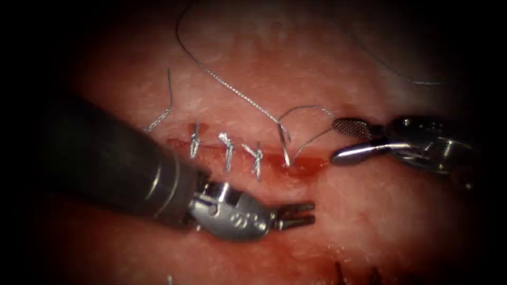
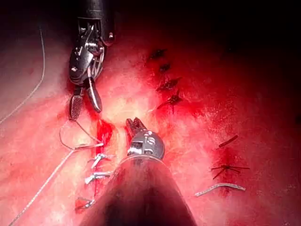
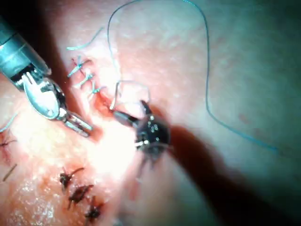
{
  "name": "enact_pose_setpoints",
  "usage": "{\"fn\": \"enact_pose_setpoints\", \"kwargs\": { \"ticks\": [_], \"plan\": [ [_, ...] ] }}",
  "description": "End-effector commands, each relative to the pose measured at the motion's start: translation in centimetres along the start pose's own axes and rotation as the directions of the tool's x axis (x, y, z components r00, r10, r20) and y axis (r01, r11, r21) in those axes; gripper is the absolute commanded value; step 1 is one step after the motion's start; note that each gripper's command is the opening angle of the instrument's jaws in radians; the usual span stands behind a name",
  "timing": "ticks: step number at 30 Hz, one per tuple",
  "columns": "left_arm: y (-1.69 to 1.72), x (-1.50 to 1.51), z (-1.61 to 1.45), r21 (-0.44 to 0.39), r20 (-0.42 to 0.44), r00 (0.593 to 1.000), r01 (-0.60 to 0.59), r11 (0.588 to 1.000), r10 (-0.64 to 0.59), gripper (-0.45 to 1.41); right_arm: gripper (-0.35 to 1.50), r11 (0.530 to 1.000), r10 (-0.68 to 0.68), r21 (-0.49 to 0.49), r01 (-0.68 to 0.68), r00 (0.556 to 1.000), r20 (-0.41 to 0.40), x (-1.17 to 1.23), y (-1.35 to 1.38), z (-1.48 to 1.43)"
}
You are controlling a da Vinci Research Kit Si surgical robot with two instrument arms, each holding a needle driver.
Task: Wound Closure
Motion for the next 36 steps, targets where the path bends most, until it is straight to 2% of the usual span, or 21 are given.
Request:
{"fn": "enact_pose_setpoints", "kwargs": {
  "ticks": [1,3,7,9,11,16,17,20,24,29,32,36],
  "plan": [
    [0.12,-0.01,0.01,-0.006,0.0,1.0,-0.002,1.0,0.002,-0.45,1.18,1.0,0.003,0.004,-0.003,1.0,0.001,-0.08,-0.06,0.08],
    [0.12,0.05,-0.03,-0.037,-0.025,1.0,0.014,0.999,-0.015,-0.45,1.18,1.0,0.003,0.004,-0.003,1.0,0.001,-0.08,-0.06,0.08],
    [0.09,0.23,-0.1,-0.153,-0.071,0.973,0.209,0.966,-0.222,-0.45,1.18,1.0,0.003,0.004,-0.003,1.0,0.001,-0.09,-0.06,0.08],
    [0.05,0.37,-0.16,-0.225,-0.064,0.924,0.355,0.907,-0.377,-0.45,1.18,1.0,0.003,0.009,-0.003,1.0,0.001,-0.09,-0.08,0.09],
    [0.02,0.45,-0.2,-0.269,-0.054,0.877,0.449,0.852,-0.478,-0.45,1.18,1.0,0.004,0.015,-0.004,1.0,0.002,-0.09,-0.09,0.09],
    [0.03,0.59,-0.27,-0.371,-0.017,0.766,0.591,0.716,-0.642,-0.45,1.18,1.0,0.004,0.025,-0.004,1.0,0.003,-0.09,-0.12,0.12],
    [0.06,0.63,-0.3,-0.401,0.004,0.741,0.617,0.678,-0.672,-0.45,1.18,1.0,0.004,0.027,-0.004,1.0,0.003,-0.09,-0.13,0.13],
    [0.14,0.68,-0.35,-0.443,0.024,0.708,0.64,0.628,-0.705,-0.45,1.18,0.999,0.004,0.037,-0.004,1.0,0.004,-0.1,-0.16,0.14],
    [0.24,0.78,-0.43,-0.507,0.029,0.69,0.634,0.584,-0.723,-0.45,1.18,0.999,0.003,0.051,-0.004,1.0,0.006,-0.11,-0.19,0.14],
    [0.32,0.98,-0.54,-0.566,0.043,0.695,0.609,0.555,-0.718,-0.45,1.18,0.996,-0.003,0.095,0.003,1.0,0.008,-0.12,-0.27,0.12],
    [0.36,1.09,-0.64,-0.574,-0.009,0.765,0.524,0.63,-0.644,-0.45,1.2,0.992,-0.016,0.129,0.015,1.0,0.011,-0.12,-0.36,0.1],
    [0.33,1.19,-0.82,-0.528,-0.022,0.845,0.443,0.724,-0.534,-0.45,1.18,0.979,-0.112,0.172,0.111,0.994,0.001,-0.11,-0.51,0.07]
  ]
}}
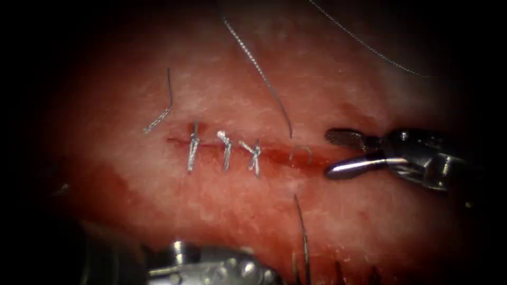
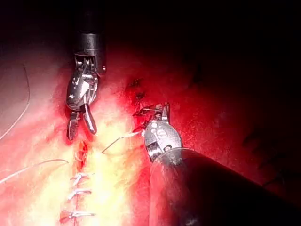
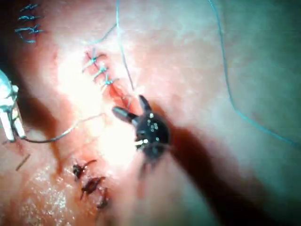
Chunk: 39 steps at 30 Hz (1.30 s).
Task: Wound Closure
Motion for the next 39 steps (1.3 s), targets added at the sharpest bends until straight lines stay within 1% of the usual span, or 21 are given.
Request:
{"fn": "enact_pose_setpoints", "kwargs": {
  "ticks": [1,4,8,11,14,19,24,27,28,30,32,33,34,35,36,38,39],
  "plan": [
    [0.07,-0.08,0.01,0.015,0.014,1.0,-0.014,1.0,0.014,-0.45,1.18,1.0,-0.024,0.015,0.024,1.0,0.0,-0.08,-0.13,0.09],
    [0.12,0.0,-0.14,0.042,0.029,0.999,-0.042,0.998,0.041,-0.45,1.16,0.995,-0.086,0.045,0.086,0.996,-0.003,-0.07,-0.22,0.12],
    [0.12,0.12,-0.33,0.083,0.032,0.997,-0.074,0.994,0.072,-0.45,1.15,0.984,-0.159,0.082,0.159,0.987,-0.008,-0.07,-0.34,0.25],
    [0.12,0.19,-0.4,0.098,0.033,0.997,-0.079,0.992,0.076,-0.45,1.13,0.975,-0.196,0.103,0.196,0.981,-0.01,-0.08,-0.41,0.38],
    [0.14,0.23,-0.4,0.112,0.034,0.996,-0.081,0.99,0.078,-0.45,1.11,0.968,-0.219,0.123,0.219,0.976,-0.017,-0.09,-0.44,0.54],
    [0.17,0.28,-0.4,0.118,0.035,0.996,-0.087,0.989,0.083,-0.45,1.11,0.965,-0.235,0.114,0.236,0.972,-0.017,-0.14,-0.43,0.66],
    [0.23,0.37,-0.42,0.121,0.034,0.996,-0.089,0.989,0.085,-0.45,1.1,0.963,-0.252,0.097,0.251,0.968,-0.002,-0.3,-0.34,0.79],
    [0.29,0.44,-0.44,0.121,0.035,0.995,-0.1,0.988,0.097,-0.45,1.08,0.961,-0.265,0.09,0.26,0.964,0.037,-0.42,-0.28,0.84],
    [0.33,0.49,-0.45,0.12,0.035,0.995,-0.102,0.987,0.099,-0.45,1.08,0.96,-0.273,0.084,0.267,0.959,0.075,-0.51,-0.23,0.86],
    [0.36,0.54,-0.47,0.12,0.035,0.994,-0.109,0.987,0.106,-0.45,1.03,0.957,-0.285,0.082,0.277,0.954,0.097,-0.57,-0.2,0.86],
    [0.39,0.59,-0.48,0.122,0.035,0.994,-0.111,0.986,0.107,-0.45,0.91,0.958,-0.283,0.08,0.275,0.953,0.113,-0.61,-0.15,0.84],
    [0.41,0.6,-0.49,0.122,0.036,0.993,-0.115,0.986,0.112,-0.45,0.76,0.958,-0.284,0.082,0.275,0.952,0.119,-0.61,-0.14,0.83],
    [0.42,0.62,-0.5,0.125,0.037,0.993,-0.12,0.985,0.116,-0.45,0.36,0.959,-0.278,0.084,0.269,0.952,0.128,-0.61,-0.13,0.81],
    [0.44,0.63,-0.51,0.126,0.037,0.993,-0.118,0.985,0.114,-0.45,-0.11,0.959,-0.279,0.087,0.269,0.952,0.13,-0.61,-0.13,0.78],
    [0.44,0.64,-0.52,0.126,0.038,0.992,-0.123,0.984,0.119,-0.45,-0.35,0.959,-0.278,0.089,0.268,0.952,0.13,-0.61,-0.13,0.76],
    [0.47,0.67,-0.54,0.127,0.038,0.992,-0.125,0.984,0.121,-0.45,-0.35,0.965,-0.258,0.075,0.25,0.957,0.133,-0.58,-0.13,0.73],
    [0.48,0.67,-0.55,0.128,0.038,0.992,-0.124,0.984,0.12,-0.45,-0.35,0.971,-0.238,0.053,0.233,0.961,0.137,-0.56,-0.13,0.71]
  ]
}}
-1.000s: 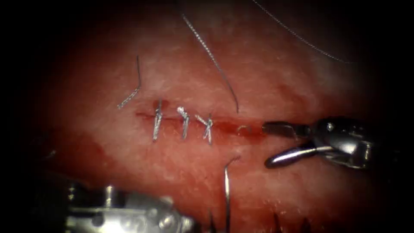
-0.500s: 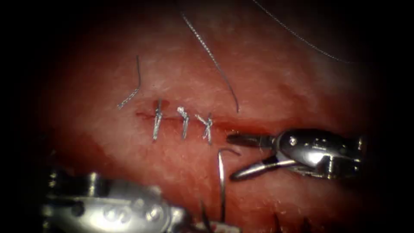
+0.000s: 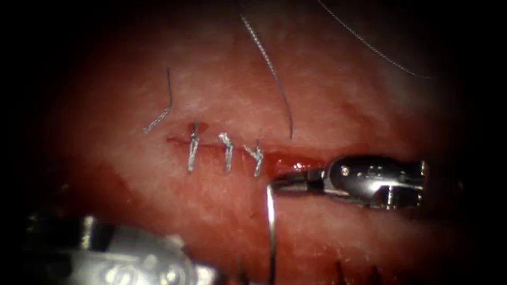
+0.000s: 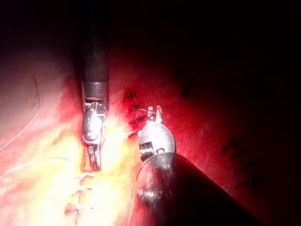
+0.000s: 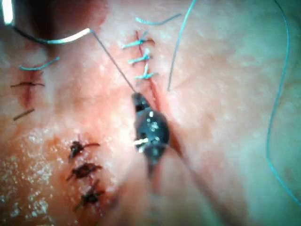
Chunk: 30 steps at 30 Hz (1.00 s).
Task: Wound Closure
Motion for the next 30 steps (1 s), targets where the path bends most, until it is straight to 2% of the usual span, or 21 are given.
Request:
{"fn": "enact_pose_setpoints", "kwargs": {
  "ticks": [1,4,8,12,17,19,23,24,25,26,27,28,30],
  "plan": [
    [0.07,-0.07,0.04,-0.001,0.002,1.0,0.0,1.0,0.0,-0.45,-0.35,0.999,0.034,-0.022,-0.034,0.999,0.003,0.0,-0.07,0.05],
    [0.1,-0.05,0.01,0.001,0.003,1.0,-0.003,1.0,0.003,-0.45,-0.35,0.992,0.097,-0.078,-0.098,0.995,-0.013,0.1,-0.05,-0.02],
    [0.09,-0.03,-0.1,0.022,0.01,1.0,-0.022,1.0,0.021,-0.45,-0.35,0.96,0.237,-0.142,-0.241,0.971,-0.043,0.27,-0.1,-0.14],
    [0.01,-0.04,-0.29,0.067,0.026,0.999,-0.032,0.997,0.031,-0.45,-0.35,0.956,0.268,-0.112,-0.271,0.963,-0.04,0.47,-0.31,-0.15],
    [-0.19,-0.16,-0.51,0.145,0.059,0.997,-0.052,0.988,0.044,-0.45,-0.35,0.959,0.28,-0.037,-0.282,0.958,-0.056,0.82,-0.71,-0.03],
    [-0.33,-0.27,-0.61,0.188,0.076,0.996,-0.053,0.981,0.039,-0.45,-0.35,0.969,0.246,-0.026,-0.248,0.967,-0.06,1.07,-0.87,0.04],
    [-0.46,-0.37,-0.73,0.222,0.091,0.995,-0.048,0.974,0.029,-0.45,-0.35,0.989,0.144,-0.03,-0.147,0.987,-0.076,1.27,-0.91,0.02],
    [-0.48,-0.39,-0.76,0.226,0.093,0.995,-0.047,0.973,0.026,-0.45,-0.3,0.989,0.139,-0.031,-0.142,0.987,-0.078,1.27,-0.91,0.02],
    [-0.51,-0.4,-0.81,0.229,0.095,0.995,-0.045,0.972,0.023,-0.45,0.02,0.994,0.093,-0.042,-0.097,0.991,-0.093,1.27,-0.87,-0.01],
    [-0.53,-0.41,-0.85,0.232,0.096,0.995,-0.043,0.972,0.021,-0.45,0.46,0.996,0.069,-0.057,-0.075,0.993,-0.094,1.24,-0.83,-0.03],
    [-0.55,-0.42,-0.89,0.234,0.099,0.995,-0.046,0.971,0.023,-0.45,0.76,0.995,0.057,-0.077,-0.064,0.994,-0.089,1.21,-0.81,-0.05],
    [-0.56,-0.41,-0.97,0.244,0.104,0.994,-0.042,0.969,0.017,-0.45,1.13,0.992,0.021,-0.125,-0.03,0.997,-0.073,1.13,-0.73,-0.07],
    [-0.57,-0.39,-1.05,0.253,0.111,0.994,-0.046,0.966,0.018,-0.45,1.18,0.991,0.019,-0.134,-0.028,0.997,-0.07,1.06,-0.69,-0.09]
  ]
}}
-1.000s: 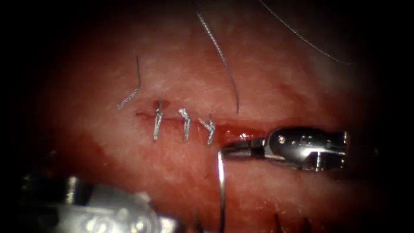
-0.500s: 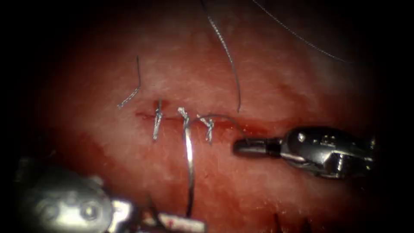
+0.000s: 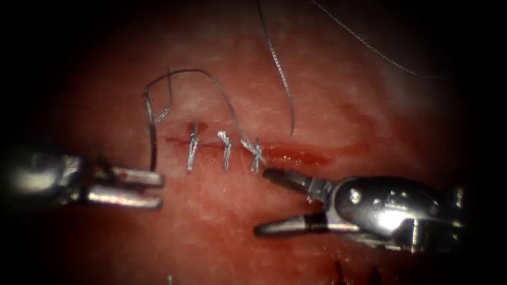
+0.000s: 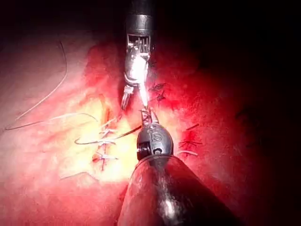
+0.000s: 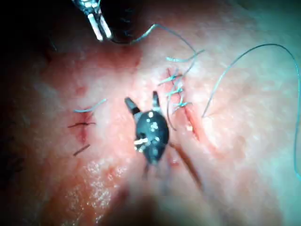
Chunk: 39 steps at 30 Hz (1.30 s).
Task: Wound Closure
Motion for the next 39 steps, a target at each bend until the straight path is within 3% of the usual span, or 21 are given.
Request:
{"fn": "enact_pose_setpoints", "kwargs": {
  "ticks": [1,12,15,20,24,31,39],
  "plan": [
    [0.08,-0.07,0.02,0.001,0.005,1.0,0.0,1.0,0.0,-0.45,1.18,1.0,-0.002,-0.001,0.002,1.0,0.004,-0.17,-0.01,0.06],
    [0.15,0.03,-0.06,0.024,0.016,1.0,-0.005,1.0,0.004,-0.45,1.13,0.997,-0.036,-0.068,0.041,0.997,0.063,-0.69,0.28,0.07],
    [0.16,0.05,-0.06,0.02,0.014,1.0,-0.003,1.0,0.003,-0.45,1.03,0.996,-0.04,-0.082,0.046,0.996,0.076,-0.79,0.33,0.11],
    [0.21,0.11,-0.06,0.014,0.009,1.0,-0.004,1.0,0.003,-0.45,0.15,0.997,-0.055,-0.052,0.062,0.991,0.125,-0.93,0.29,0.23],
    [0.23,0.15,-0.08,0.016,0.005,1.0,-0.011,1.0,0.011,-0.45,-0.35,0.997,-0.059,-0.042,0.065,0.99,0.129,-0.95,0.26,0.23],
    [0.23,0.18,-0.09,0.018,0.0,1.0,-0.019,1.0,0.019,-0.45,-0.35,0.999,-0.035,-0.027,0.039,0.992,0.125,-0.85,0.18,0.14],
    [0.08,0.05,-0.07,0.019,-0.005,1.0,-0.026,0.999,0.026,-0.45,-0.35,0.997,0.062,0.05,-0.067,0.994,0.095,-0.34,-0.29,-0.01]
  ]
}}
